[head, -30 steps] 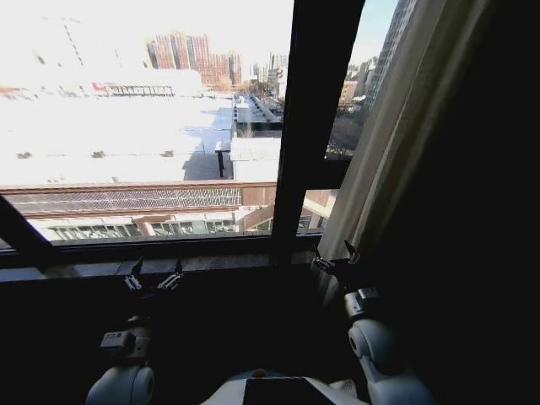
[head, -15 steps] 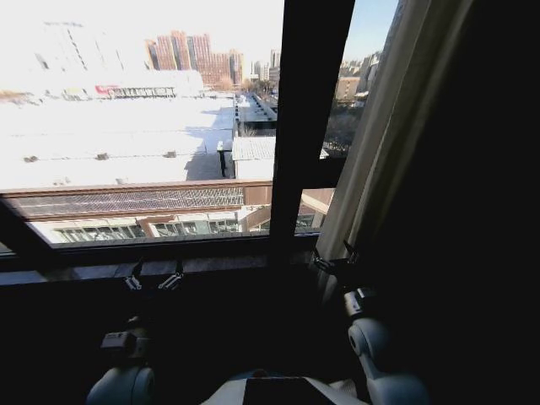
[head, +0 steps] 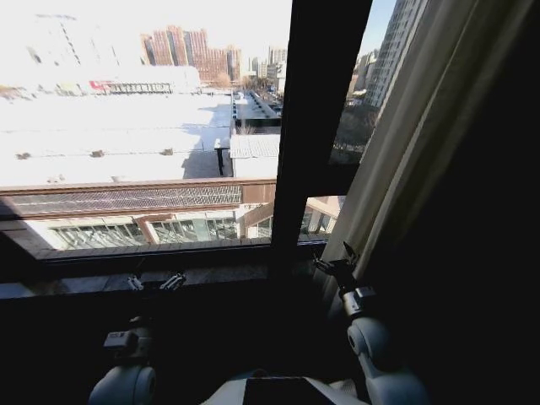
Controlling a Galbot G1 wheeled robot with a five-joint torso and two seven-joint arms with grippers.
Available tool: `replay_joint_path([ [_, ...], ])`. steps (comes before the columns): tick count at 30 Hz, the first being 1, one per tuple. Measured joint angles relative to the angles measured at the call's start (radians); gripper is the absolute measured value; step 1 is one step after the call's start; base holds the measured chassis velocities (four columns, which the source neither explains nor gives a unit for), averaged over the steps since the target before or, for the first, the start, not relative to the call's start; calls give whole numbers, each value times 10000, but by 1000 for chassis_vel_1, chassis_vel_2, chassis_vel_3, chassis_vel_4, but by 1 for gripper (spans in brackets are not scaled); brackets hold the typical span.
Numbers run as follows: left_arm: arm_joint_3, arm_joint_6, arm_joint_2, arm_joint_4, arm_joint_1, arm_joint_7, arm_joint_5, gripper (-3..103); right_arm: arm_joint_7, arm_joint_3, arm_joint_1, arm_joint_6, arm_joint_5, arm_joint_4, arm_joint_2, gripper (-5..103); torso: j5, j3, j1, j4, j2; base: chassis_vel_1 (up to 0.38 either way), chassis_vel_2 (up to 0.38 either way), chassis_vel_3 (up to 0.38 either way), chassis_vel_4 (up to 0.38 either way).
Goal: Open the curtains by pulling them apart, changing their state from closed to fully open.
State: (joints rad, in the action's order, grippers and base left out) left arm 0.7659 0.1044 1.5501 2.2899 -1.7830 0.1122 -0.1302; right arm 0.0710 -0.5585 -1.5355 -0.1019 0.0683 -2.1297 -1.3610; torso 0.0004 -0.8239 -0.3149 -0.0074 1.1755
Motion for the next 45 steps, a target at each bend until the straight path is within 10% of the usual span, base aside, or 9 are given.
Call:
replay_joint_path([
  [20, 56, -23, -72, -133, 145, -2, -78, 100, 2323, -714, -39, -1959, 1522, -573, 347, 100, -2, 4, 9, -2, 6, 0, 0, 0, 0],
  [45, 160, -5, -116, -145, 108, -7, -68, 100, 2191, -337, 2578, -1540, 1644, 1849, 583, 100, -1, 2, 9, -3, 5, 0, 0, 0, 0],
])
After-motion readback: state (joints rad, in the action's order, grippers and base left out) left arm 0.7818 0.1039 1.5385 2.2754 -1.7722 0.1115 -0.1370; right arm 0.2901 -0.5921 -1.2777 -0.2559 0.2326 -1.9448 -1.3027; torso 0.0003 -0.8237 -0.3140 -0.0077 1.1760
